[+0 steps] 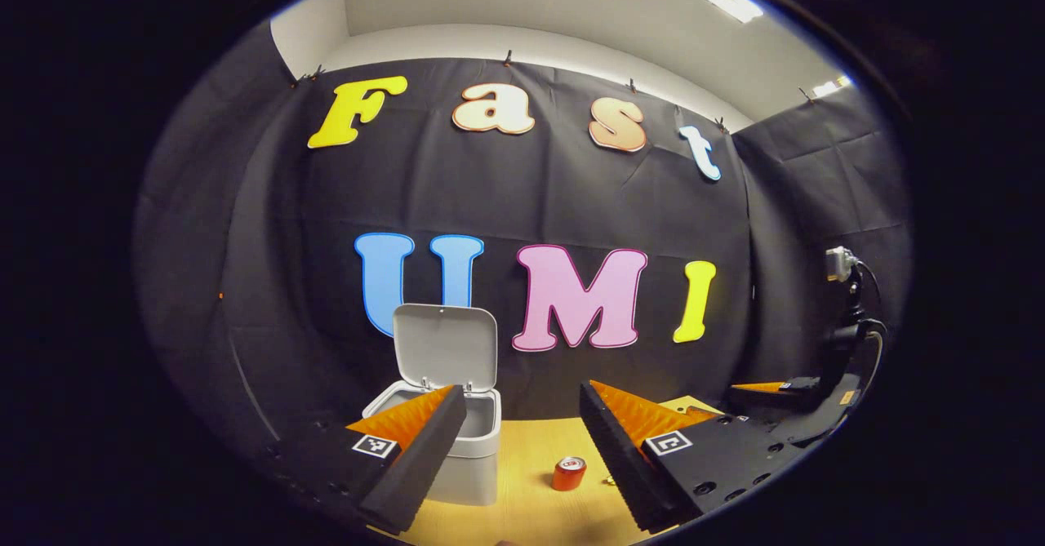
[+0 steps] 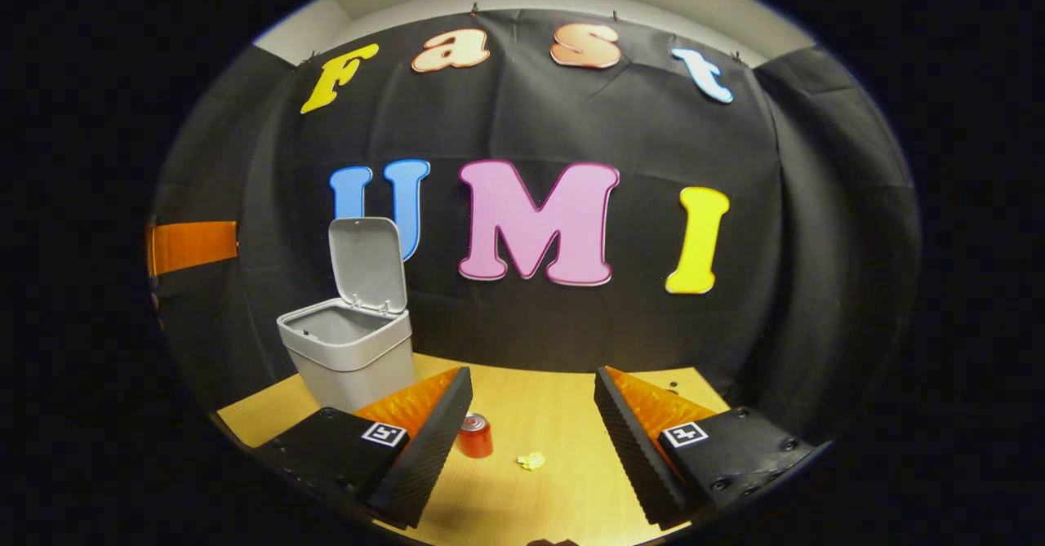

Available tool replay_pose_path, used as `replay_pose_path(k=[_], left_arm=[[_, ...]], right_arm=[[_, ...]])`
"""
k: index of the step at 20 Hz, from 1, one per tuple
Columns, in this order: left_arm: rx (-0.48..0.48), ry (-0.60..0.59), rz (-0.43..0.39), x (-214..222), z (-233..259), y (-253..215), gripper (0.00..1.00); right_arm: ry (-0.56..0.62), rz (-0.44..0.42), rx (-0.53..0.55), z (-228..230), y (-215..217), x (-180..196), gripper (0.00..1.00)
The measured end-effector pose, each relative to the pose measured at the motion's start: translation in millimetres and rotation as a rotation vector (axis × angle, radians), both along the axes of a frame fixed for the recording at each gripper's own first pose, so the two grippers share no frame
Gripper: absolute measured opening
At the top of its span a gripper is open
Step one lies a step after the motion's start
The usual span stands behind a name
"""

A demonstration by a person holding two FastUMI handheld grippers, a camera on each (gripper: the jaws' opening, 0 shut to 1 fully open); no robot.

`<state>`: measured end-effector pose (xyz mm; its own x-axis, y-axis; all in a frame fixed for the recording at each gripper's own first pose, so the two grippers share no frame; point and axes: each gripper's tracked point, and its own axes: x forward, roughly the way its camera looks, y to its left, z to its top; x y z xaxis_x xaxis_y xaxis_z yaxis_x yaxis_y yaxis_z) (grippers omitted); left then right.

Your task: Press the lid of the desktop garbage bin to open it, pick up the crumpled paper on the desktop and throw it into the bin, then pick up the pop can on the desktop and drop it into the bin, and finally close the garbage bin lid.

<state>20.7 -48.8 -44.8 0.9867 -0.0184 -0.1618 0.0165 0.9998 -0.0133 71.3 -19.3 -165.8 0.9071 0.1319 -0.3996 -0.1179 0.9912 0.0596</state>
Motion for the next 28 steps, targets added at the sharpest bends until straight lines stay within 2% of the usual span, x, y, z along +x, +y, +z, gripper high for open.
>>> replay_pose_path(k=[2,5,10,15,23,28], left_arm=[[0.012,0.012,0.020,-0.3,-3.1,1.3,0.94],[0.014,0.038,0.056,-2.6,-11.4,2.4,0.94],[0.070,0.088,0.147,-11.4,-26.2,13.3,0.95],[0.092,0.149,0.234,-21.5,-43.5,19.7,0.94],[0.114,0.218,0.309,-24.4,-60.3,22.8,0.95],[0.103,0.218,0.299,-12.1,-63.2,13.5,0.95]], right_arm=[[0.048,0.019,-0.024,-28.6,-2.0,15.5,0.97],[0.214,0.068,-0.048,-92.8,-1.1,27.3,0.98],[0.527,0.150,-0.086,-199.2,-4.4,14.8,0.98],[0.739,0.185,-0.086,-252.2,-7.3,3.7,0.98],[0.896,0.188,-0.080,-301.9,-7.7,-3.8,0.98],[0.890,0.190,-0.099,-313.5,-7.9,1.8,0.97]])
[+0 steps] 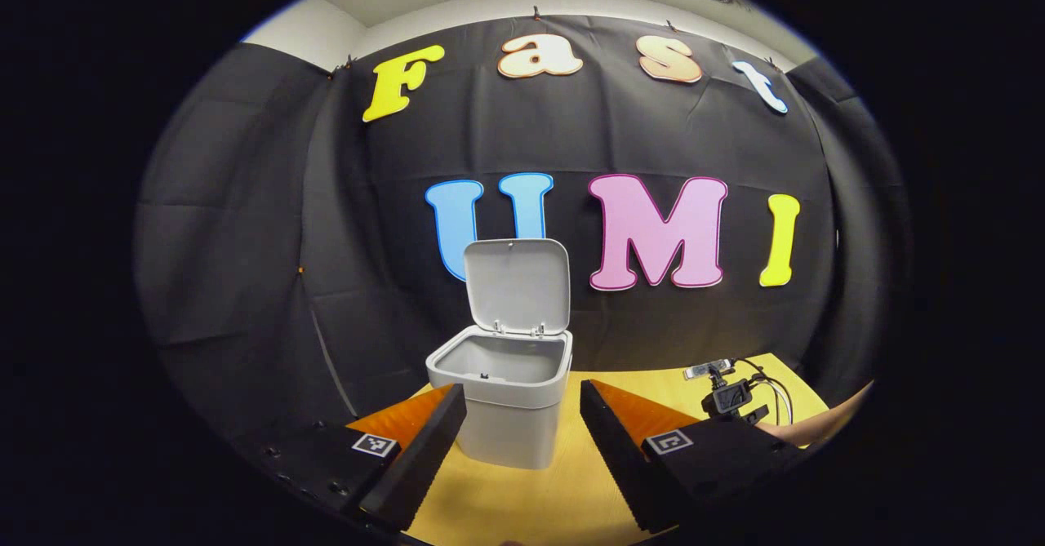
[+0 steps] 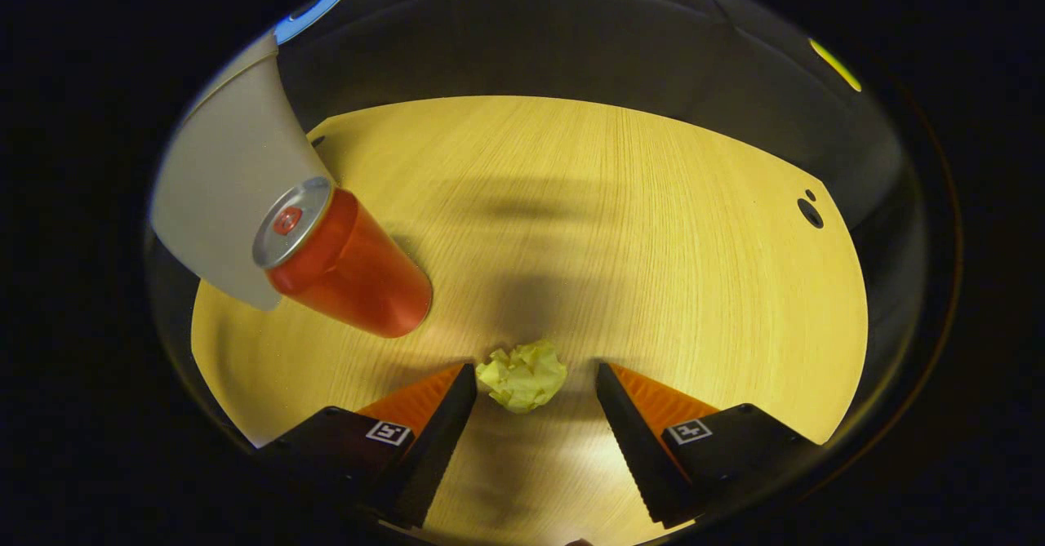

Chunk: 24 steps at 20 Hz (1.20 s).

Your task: Press the lid of the desktop garbage bin to open it, pick up the crumpled paper on the desktop and throw it into the bin, then pick up the pop can on the desktop and drop it into the bin, and finally close the garbage bin lid.

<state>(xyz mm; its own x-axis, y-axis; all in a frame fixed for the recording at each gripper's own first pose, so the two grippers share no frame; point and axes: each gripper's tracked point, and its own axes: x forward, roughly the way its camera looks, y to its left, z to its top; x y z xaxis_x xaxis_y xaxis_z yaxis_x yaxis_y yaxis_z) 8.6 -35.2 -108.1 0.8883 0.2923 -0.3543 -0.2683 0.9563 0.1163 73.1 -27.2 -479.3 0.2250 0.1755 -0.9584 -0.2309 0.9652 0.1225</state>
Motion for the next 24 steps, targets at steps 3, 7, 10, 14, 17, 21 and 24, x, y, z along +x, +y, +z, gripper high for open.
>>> replay_pose_path(k=[3,7,10,14,17,21,24], left_arm=[[0.007,0.004,-0.017,6.9,-0.1,-4.0,0.95],[0.005,-0.006,-0.037,12.4,1.8,-8.9,0.95],[-0.014,0.002,-0.041,12.8,-5.1,-9.5,0.95],[-0.037,0.011,-0.062,10.3,-11.7,-11.8,0.95],[-0.046,0.015,-0.079,7.1,-17.2,-12.0,0.95],[-0.065,0.026,-0.100,0.4,-29.9,-13.3,0.95],[-0.083,0.035,-0.109,-6.2,-39.3,-11.3,0.95]], right_arm=[[0.003,-0.005,-0.001,-1.4,0.1,1.1,0.93],[0.030,-0.004,-0.008,-0.8,-4.3,-1.2,0.70],[0.057,-0.013,-0.025,1.2,-10.0,-5.0,0.39],[0.001,-0.030,-0.030,34.6,-18.9,0.3,0.39],[-0.095,-0.028,-0.026,83.0,-21.9,20.3,0.39],[-0.254,0.021,-0.014,151.3,-6.2,58.6,0.39],[-0.369,0.085,0.014,203.4,18.0,79.9,0.39]])
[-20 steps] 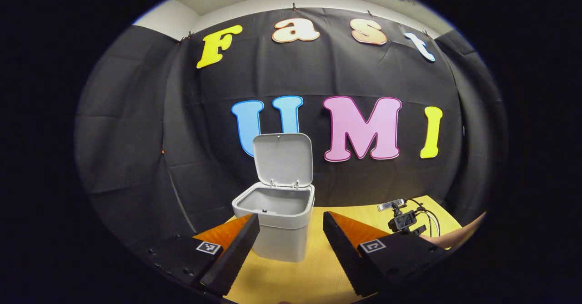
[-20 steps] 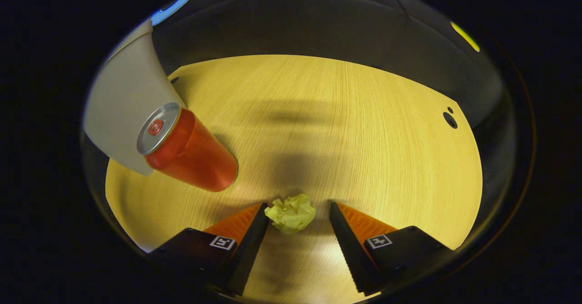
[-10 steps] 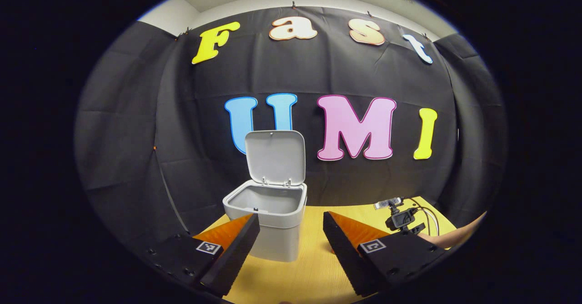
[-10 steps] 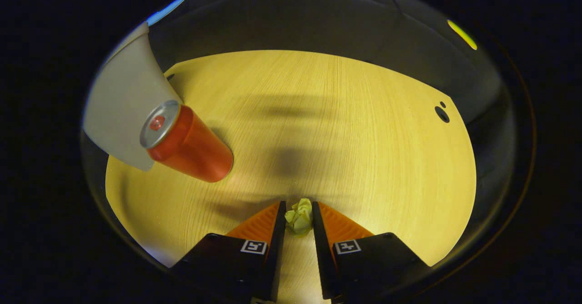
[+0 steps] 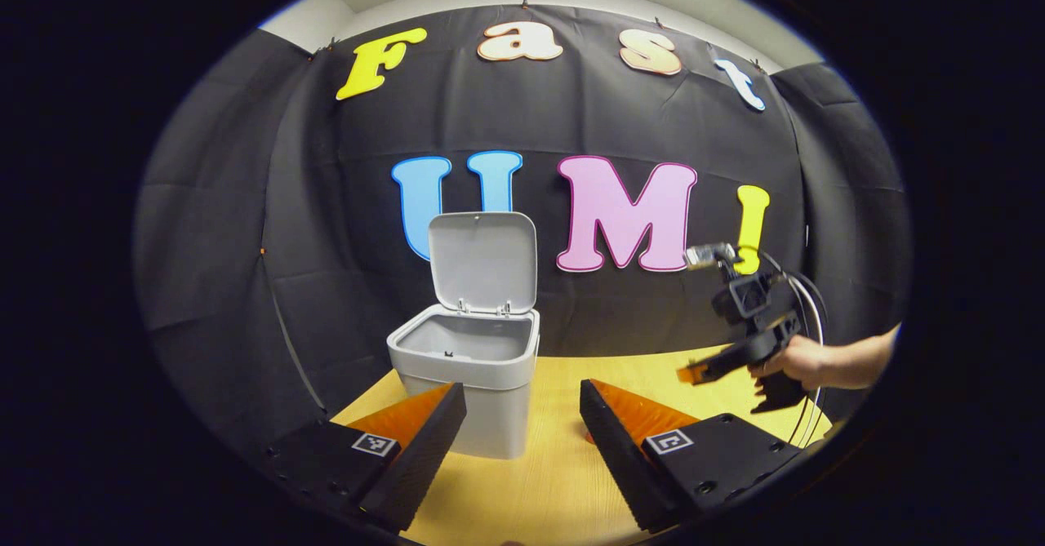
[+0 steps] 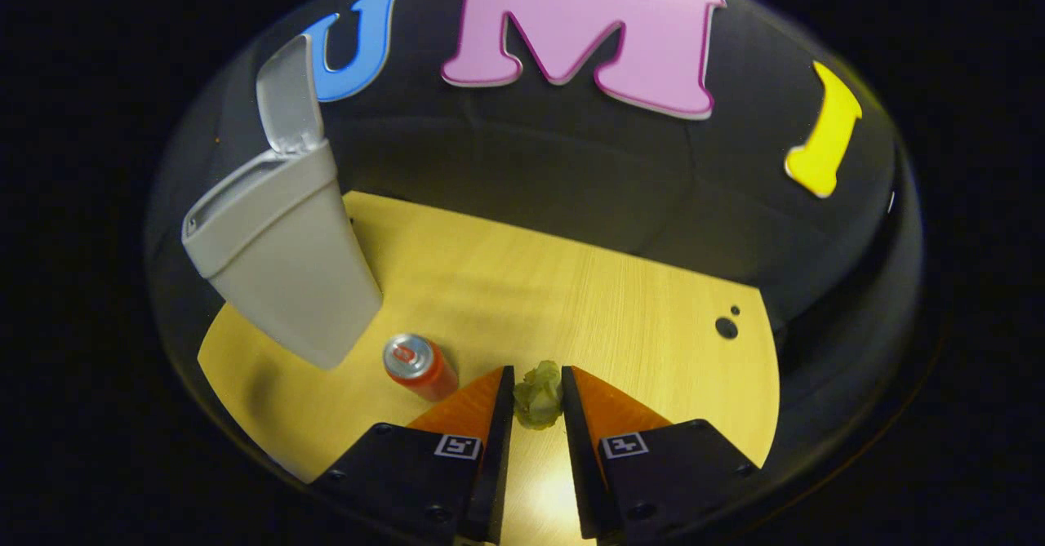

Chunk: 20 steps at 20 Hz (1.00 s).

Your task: Press the lid of the desktop garbage bin to open it, pick up the crumpled paper on the desktop and throw it into the bin, then pick up the pop can on the desktop and drop it into the bin, and finally close the garbage bin lid.

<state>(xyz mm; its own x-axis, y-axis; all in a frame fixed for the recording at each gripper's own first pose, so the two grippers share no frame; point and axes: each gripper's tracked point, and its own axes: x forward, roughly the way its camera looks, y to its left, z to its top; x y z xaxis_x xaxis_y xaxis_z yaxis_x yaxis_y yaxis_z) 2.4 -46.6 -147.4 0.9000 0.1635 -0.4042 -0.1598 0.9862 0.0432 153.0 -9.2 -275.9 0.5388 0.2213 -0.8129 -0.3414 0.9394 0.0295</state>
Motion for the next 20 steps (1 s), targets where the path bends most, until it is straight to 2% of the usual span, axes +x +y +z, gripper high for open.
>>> replay_pose_path(k=[4,9,14,20], left_arm=[[0.001,0.004,0.006,-9.5,-3.1,7.9,0.95],[0.001,-0.012,0.031,-16.2,3.4,29.3,0.95],[0.011,-0.017,0.074,-24.7,6.1,55.7,0.95],[0.022,0.000,0.145,-42.2,2.0,84.7,0.95]], right_arm=[[-0.085,0.088,0.118,76.9,55.6,17.2,0.38],[-0.140,0.251,0.219,124.6,171.9,44.8,0.38],[-0.102,0.347,0.275,119.0,267.9,35.1,0.38],[-0.061,0.422,0.257,94.1,315.9,17.0,0.39]])
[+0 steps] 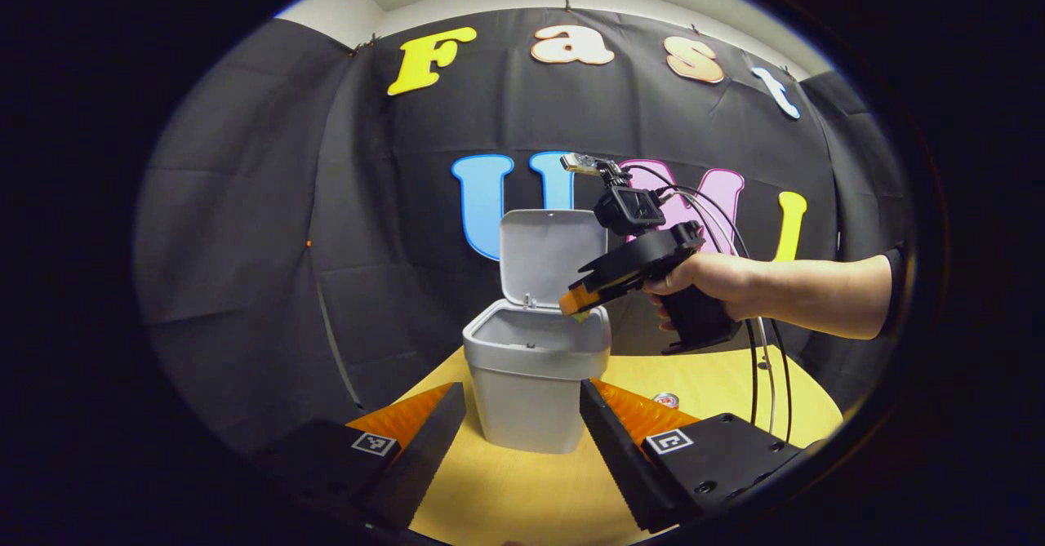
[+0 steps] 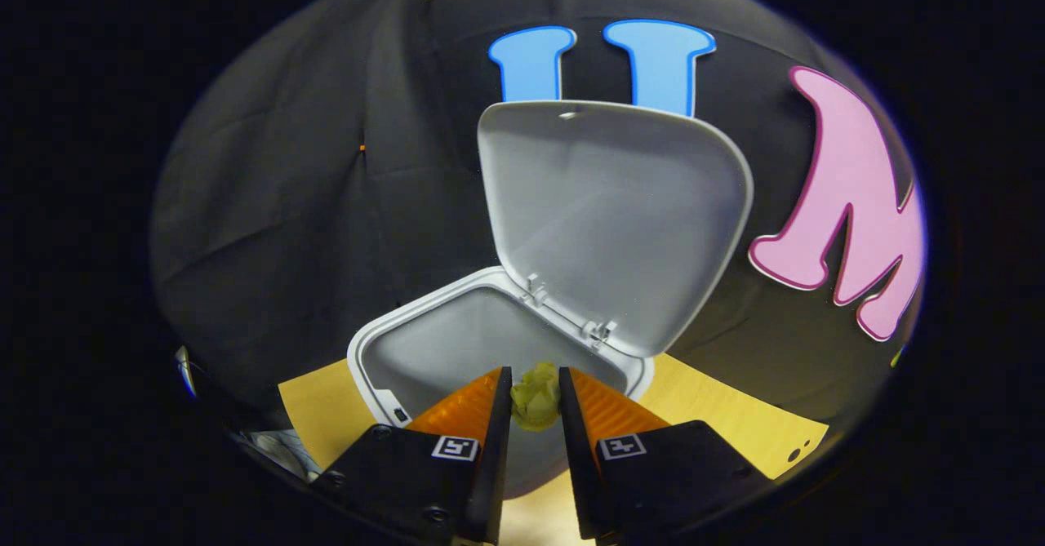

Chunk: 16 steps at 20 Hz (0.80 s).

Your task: Press the lid of the desktop garbage bin to open it, pick up the crumpled paper on the desktop and throw it into the bin, then pick up the pop can on the desktop and drop it into the bin, and finally close the garbage bin lid.

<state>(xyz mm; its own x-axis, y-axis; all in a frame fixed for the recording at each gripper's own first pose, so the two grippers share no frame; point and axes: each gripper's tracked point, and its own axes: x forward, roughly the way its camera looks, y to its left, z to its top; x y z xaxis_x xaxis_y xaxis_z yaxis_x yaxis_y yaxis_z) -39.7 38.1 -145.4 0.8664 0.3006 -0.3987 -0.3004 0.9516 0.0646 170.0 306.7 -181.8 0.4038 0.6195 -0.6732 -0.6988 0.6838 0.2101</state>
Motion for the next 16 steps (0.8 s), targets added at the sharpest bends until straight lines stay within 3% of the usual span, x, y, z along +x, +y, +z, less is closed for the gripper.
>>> replay_pose_path(k=[1,2,4,5,11,16], left_arm=[[-0.007,0.006,0.014,-4.5,-2.9,2.7,0.95],[-0.015,0.013,0.028,-9.5,-7.2,4.2,0.95],[-0.031,0.025,0.045,-16.6,-12.4,5.9,0.95],[-0.036,0.029,0.050,-18.3,-15.0,5.7,0.95],[-0.050,0.057,-0.015,-9.9,-39.3,-8.0,0.95],[-0.080,0.078,-0.140,12.9,-65.9,-35.1,0.95]], right_arm=[[0.010,0.010,0.007,-2.1,4.5,-3.4,0.43],[0.016,0.016,0.005,-3.3,7.6,-5.0,0.36],[0.010,0.028,0.003,-6.4,7.5,-6.1,0.91],[-0.003,0.025,-0.002,-4.8,4.7,-3.2,0.97],[-0.078,-0.080,0.080,28.1,-30.9,14.4,0.97],[-0.189,-0.242,0.101,53.2,-112.4,26.5,0.98]])
